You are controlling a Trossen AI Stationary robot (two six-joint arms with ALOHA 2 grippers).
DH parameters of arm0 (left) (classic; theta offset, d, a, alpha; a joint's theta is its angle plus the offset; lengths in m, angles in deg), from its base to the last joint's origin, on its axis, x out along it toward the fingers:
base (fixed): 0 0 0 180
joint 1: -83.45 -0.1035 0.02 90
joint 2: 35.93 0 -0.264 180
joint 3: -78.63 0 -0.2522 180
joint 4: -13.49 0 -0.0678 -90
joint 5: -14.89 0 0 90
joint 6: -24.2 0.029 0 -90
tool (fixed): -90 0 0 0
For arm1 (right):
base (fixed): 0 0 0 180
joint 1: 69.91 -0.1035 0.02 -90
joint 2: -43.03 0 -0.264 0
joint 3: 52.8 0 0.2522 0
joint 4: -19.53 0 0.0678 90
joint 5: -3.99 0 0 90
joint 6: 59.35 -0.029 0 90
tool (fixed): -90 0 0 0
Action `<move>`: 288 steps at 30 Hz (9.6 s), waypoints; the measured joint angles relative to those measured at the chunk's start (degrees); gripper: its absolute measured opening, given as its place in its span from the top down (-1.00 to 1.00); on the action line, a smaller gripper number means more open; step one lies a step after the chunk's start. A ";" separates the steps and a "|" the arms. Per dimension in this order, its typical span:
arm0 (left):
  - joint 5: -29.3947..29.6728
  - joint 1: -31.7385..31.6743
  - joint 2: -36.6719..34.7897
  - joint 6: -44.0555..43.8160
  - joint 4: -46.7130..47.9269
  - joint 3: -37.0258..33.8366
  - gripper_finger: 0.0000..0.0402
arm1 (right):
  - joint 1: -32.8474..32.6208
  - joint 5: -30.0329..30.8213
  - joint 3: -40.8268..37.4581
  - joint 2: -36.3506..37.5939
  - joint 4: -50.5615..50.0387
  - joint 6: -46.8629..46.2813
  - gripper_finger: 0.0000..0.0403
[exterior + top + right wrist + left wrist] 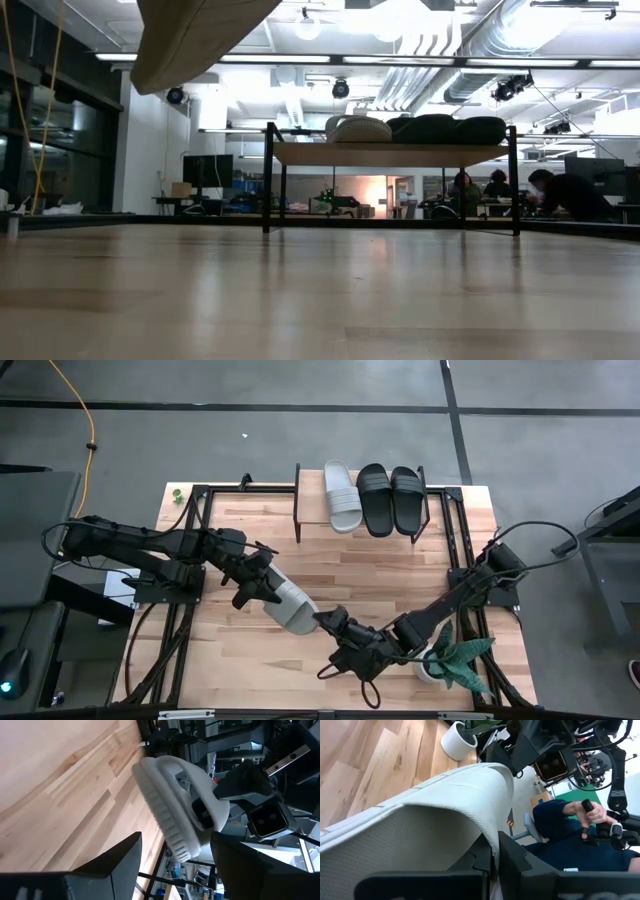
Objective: Pick and place slides into the shelf
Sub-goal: Put the gray slipper on the shelf
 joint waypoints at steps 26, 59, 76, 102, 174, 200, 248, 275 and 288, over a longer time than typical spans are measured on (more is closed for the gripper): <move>-0.33 0.00 0.00 -0.21 -0.52 0.00 0.97 | 1.50 0.80 0.00 -4.72 9.60 1.68 0.79; 11.71 -0.02 -0.38 17.66 4.76 0.02 -0.26 | 1.37 7.58 0.00 -4.72 7.12 -1.71 0.98; 29.55 0.02 -5.31 22.32 11.23 0.00 -0.30 | 3.72 17.82 0.00 -2.92 -0.11 -9.23 0.98; 33.09 7.15 -5.31 25.27 14.94 -0.05 0.04 | 19.03 18.96 0.00 -2.77 -11.82 -10.51 0.99; 33.94 7.15 -5.31 25.32 14.27 -0.05 0.10 | 32.32 -0.04 0.04 -2.80 -6.68 -0.09 0.99; 33.94 7.15 -5.29 25.29 13.18 -0.05 0.10 | 32.23 0.13 0.04 -2.82 -2.83 1.00 0.99; 33.94 7.15 -5.29 25.27 11.54 -0.05 0.10 | 32.52 3.16 0.00 -2.88 -10.79 -4.93 1.00; 33.93 7.14 -5.29 25.26 11.54 -0.03 0.10 | 33.40 -0.67 0.00 -2.80 -9.33 -7.02 1.00; 33.94 7.15 -5.29 25.25 11.47 -0.05 0.10 | 33.89 -4.95 0.00 -2.80 -10.80 -8.73 1.00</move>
